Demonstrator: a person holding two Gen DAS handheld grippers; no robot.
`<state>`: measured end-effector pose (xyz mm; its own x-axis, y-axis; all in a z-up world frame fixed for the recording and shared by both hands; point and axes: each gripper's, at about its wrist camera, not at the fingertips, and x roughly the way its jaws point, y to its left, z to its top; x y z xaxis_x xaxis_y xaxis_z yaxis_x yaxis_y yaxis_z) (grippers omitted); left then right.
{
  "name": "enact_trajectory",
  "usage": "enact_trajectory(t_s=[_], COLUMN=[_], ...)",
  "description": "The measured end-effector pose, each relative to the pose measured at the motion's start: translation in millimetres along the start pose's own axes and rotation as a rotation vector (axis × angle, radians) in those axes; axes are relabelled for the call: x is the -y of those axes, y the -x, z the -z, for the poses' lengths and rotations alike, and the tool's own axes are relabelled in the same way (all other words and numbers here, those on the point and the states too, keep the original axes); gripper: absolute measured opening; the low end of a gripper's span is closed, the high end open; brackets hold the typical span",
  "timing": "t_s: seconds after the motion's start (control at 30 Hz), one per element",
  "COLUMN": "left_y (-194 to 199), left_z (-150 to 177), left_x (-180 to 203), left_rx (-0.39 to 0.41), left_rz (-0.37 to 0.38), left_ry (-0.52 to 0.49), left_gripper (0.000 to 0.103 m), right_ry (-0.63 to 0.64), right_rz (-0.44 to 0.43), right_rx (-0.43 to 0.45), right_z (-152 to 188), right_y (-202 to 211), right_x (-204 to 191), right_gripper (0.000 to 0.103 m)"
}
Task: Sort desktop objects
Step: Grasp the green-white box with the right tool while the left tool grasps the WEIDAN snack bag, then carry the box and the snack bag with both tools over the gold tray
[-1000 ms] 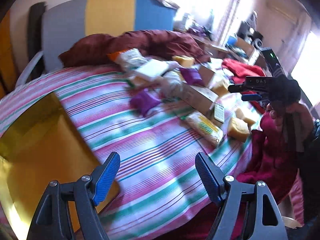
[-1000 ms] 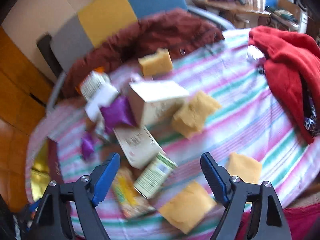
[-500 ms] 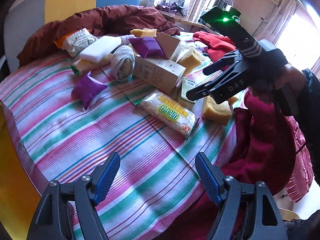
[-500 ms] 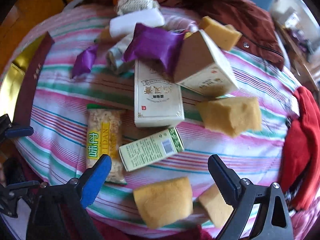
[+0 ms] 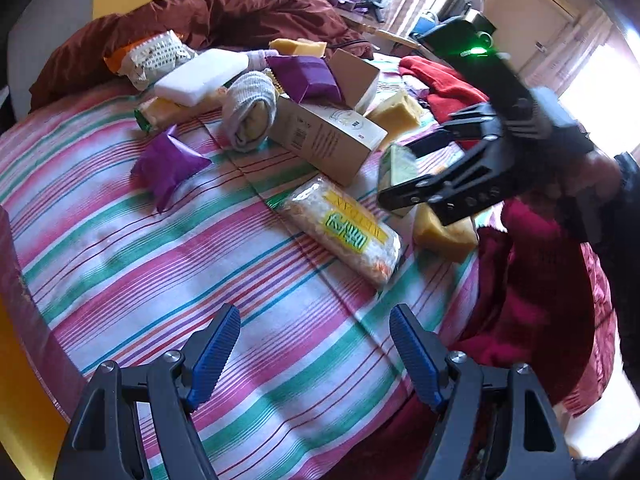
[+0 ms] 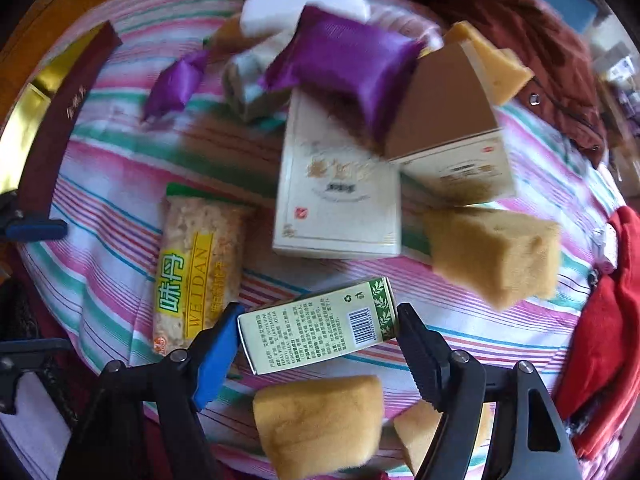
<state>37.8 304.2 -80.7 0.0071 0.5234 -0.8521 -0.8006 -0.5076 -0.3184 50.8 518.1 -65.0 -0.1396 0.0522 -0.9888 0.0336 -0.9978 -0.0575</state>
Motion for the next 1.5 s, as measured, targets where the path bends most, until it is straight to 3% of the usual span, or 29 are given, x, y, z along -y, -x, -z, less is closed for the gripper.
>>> enact_trajectory(t_s=[0.23,0.43,0.57,0.7,0.87,1.23,1.5], left_y=[-25.7,-55.9,-70.8,-80.7,-65.7,-6.4,52.3], left_z=[-34.6,-53.7,-61.2,-55.1,-32.5,15.6,5.8], left_x=[4.6,9.0,19.8,36.6,29.1,-5.3,-23.1], left_rx=[-0.037,-0.076,-0.075,-0.066,-0.002,0.101,0.233], left_rz=[-0.040,-0.076,-0.160,-0.271,-0.284,-0.298,-0.325], left_ry=[0.126,0.233,0.215,0.066,-0.023,0.007,0.069], left_gripper=[0.077,0.078,0.078,0.078,0.052,0.049,0.049], right_ry=[-0.122,-0.269,-0.300,-0.344,-0.366,-0.343,-0.280], right_rz=[0.058,0.034,0.020,-0.029,-0.045,0.002,-0.016], right_rx=[0.052,0.139,0.193,0.208,0.220,0.245,0.286], right_z=[18.1,25.9,28.1,39.4,44.7,47.4,35.2], right_y=[30.3,17.9,22.1,25.9,23.9,32.7,49.9], right_x=[41.2,40.7,48.0,45.5,52.1,39.0,-2.5], right_gripper=[0.076,0.076,0.076,0.076,0.076,0.076,0.076])
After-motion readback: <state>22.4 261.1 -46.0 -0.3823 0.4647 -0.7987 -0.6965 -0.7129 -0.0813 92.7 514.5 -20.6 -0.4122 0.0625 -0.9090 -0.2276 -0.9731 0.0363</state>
